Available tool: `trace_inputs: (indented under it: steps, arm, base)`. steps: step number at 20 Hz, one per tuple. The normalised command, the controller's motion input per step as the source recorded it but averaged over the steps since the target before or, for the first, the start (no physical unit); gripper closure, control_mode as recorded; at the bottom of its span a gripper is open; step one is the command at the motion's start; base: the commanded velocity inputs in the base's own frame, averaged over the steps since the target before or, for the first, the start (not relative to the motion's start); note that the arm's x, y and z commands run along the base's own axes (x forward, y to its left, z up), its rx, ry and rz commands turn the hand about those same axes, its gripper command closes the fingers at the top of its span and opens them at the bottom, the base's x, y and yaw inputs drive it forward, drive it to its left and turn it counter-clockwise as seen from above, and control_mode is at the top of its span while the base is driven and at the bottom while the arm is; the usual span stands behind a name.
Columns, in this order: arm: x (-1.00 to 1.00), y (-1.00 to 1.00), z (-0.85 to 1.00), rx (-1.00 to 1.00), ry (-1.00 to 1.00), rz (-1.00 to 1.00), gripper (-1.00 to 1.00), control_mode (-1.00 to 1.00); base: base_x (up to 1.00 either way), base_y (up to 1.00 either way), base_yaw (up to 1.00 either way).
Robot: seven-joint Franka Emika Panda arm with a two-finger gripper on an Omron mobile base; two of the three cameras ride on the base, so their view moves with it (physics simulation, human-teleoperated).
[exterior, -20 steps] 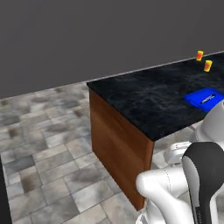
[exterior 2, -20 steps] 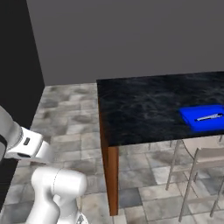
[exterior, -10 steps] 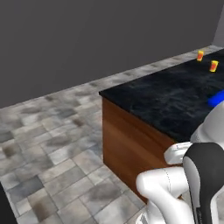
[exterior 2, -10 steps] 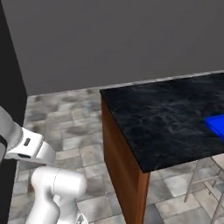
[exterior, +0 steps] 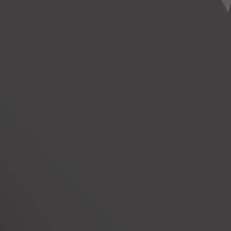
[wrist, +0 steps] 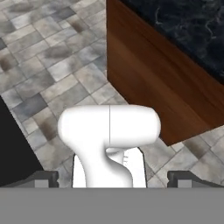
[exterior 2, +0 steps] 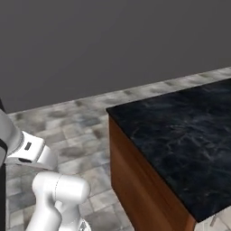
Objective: Gather the cucumber and broccoli from the fridge and place them on a tray on the dining counter. Then gather the chicken drumstick and fish from the fridge and place them on the other tray.
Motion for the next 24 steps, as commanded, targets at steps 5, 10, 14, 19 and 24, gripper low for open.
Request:
trace_inputs:
  steps: [5, 10, 14, 19, 24]
  arm:
    - [0.00, 0.00, 0.00, 0.00, 0.00, 0.00, -1.00, 1.00]
    - [0.00, 0.00, 0.00, 0.00, 0.00, 0.00, -1.00, 1.00]
    - [0.00, 0.00, 0.00, 0.00, 0.00, 0.00, -1.00, 1.00]
    - [0.00, 0.00, 0.00, 0.00, 0.00, 0.00, -1.00, 1.00]
    - [0.00, 0.00, 0.00, 0.00, 0.00, 0.00, -1.00, 1.00]
  base:
    - [0.79, 1.00, -0.29]
    - [0.80, 1.00, -0.28]
    - [0.78, 1.00, -0.27]
    - [0.77, 1.00, -0.27]
    - [0.75, 1.00, -0.28]
